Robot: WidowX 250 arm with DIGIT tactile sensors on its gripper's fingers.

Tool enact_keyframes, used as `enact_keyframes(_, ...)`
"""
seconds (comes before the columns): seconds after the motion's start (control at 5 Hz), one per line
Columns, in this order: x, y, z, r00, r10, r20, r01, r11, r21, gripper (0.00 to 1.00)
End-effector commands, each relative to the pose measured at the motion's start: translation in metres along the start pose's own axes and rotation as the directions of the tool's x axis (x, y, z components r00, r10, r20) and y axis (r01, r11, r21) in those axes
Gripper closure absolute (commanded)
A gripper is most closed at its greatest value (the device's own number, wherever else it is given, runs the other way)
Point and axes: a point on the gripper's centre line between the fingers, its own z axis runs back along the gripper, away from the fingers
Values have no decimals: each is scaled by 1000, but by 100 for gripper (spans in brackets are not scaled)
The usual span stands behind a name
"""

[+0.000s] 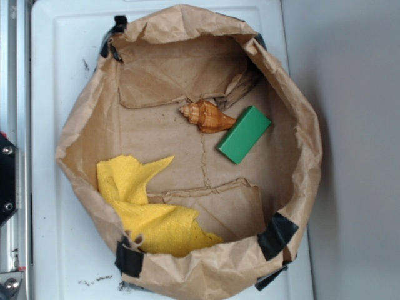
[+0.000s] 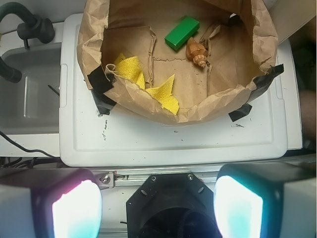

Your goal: Grab the green block.

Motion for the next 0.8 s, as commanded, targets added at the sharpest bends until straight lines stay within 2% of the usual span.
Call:
enact_keyframes(0.0, 0, 0, 0, 1000, 0, 0, 0, 1000, 0, 0)
enact_keyframes(0.4, 67, -10, -22, 992, 88, 90, -85, 996, -38, 0)
enact_keyframes(0.6, 94, -1, -43, 987, 111, 117, -109, 994, -23, 0)
